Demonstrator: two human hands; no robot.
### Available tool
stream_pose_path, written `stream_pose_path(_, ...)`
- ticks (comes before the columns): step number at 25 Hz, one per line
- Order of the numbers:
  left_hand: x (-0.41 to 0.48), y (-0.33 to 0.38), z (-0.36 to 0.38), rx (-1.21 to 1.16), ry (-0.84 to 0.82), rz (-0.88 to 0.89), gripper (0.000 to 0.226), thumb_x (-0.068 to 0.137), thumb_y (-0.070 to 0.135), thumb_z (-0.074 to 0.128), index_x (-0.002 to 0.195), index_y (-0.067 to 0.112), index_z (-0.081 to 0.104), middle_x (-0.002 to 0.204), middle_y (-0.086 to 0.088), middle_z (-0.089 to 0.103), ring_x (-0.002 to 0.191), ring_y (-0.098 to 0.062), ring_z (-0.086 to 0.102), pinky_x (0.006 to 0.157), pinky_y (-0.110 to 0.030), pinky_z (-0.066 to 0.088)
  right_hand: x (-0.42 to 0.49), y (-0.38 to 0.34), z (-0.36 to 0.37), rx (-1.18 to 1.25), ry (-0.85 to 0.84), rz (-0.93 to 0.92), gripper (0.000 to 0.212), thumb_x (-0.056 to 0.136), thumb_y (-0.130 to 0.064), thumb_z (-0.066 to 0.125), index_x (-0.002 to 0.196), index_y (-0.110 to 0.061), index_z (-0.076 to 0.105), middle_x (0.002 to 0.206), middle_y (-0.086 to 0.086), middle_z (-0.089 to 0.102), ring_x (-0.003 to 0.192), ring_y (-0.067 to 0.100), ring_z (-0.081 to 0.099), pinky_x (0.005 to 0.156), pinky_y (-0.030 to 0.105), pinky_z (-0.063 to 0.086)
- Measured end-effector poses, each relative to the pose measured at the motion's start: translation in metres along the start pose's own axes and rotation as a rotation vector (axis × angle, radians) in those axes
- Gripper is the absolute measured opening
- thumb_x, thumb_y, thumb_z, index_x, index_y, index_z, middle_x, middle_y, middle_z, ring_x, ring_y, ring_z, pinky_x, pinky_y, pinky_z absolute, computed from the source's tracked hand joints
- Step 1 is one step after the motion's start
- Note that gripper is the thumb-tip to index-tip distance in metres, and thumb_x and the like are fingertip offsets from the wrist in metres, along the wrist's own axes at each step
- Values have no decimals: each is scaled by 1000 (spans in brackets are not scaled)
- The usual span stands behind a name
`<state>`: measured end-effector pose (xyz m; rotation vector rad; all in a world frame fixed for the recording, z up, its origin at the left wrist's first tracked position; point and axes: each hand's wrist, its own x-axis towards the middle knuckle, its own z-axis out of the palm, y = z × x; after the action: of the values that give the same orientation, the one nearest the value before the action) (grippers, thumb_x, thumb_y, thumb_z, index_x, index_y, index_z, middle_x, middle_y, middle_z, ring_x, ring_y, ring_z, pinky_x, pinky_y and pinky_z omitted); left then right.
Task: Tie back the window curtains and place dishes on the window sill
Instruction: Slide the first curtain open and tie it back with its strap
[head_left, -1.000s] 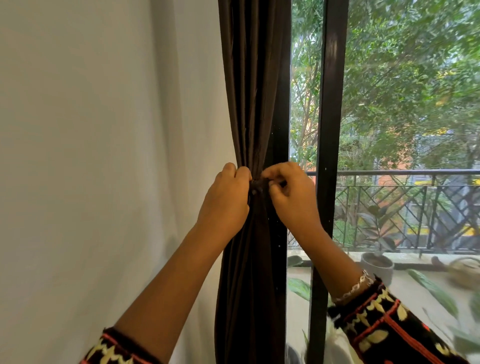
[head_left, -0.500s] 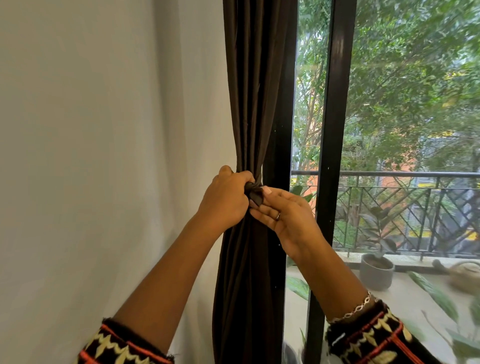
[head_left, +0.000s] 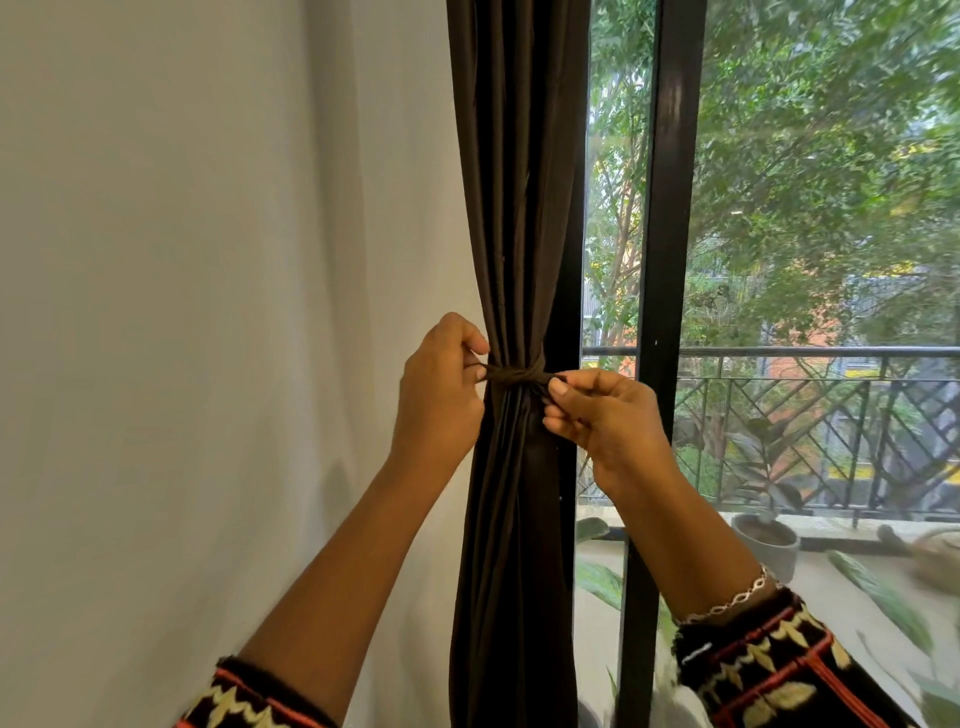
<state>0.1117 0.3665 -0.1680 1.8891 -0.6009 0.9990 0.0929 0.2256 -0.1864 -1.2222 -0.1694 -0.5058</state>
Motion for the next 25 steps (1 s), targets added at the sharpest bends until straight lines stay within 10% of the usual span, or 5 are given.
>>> stream_pose_path(11, 11, -17, -1, -64, 7, 49, 10, 89, 9, 56, 98, 10, 55, 98, -1, 57, 80, -3, 55, 69, -8, 46, 18, 3, -26, -229, -61, -153, 16, 82, 4, 61, 74, -9, 62, 53, -6, 64, 51, 1, 60, 52, 14, 50)
stream_pose_path(17, 52, 6, 7, -142, -93, 38, 54, 88, 29, 55, 136, 14, 37, 138, -1, 45, 121, -13, 47, 94, -31, 47, 41, -37, -8, -314, -71, -385, 15, 81, -3, 65, 92, -14, 64, 83, -1, 65, 76, 4, 63, 65, 10, 49)
stream_pose_path(25, 140, 42, 6, -203, 8, 276, 51, 84, 34, 59, 129, 29, 37, 118, 16, 51, 102, 7, 51, 83, -4, 43, 116, -124, 42, -361, -196, -644, 47, 85, -32, 61, 129, -21, 47, 109, -13, 55, 94, -8, 53, 69, 6, 43)
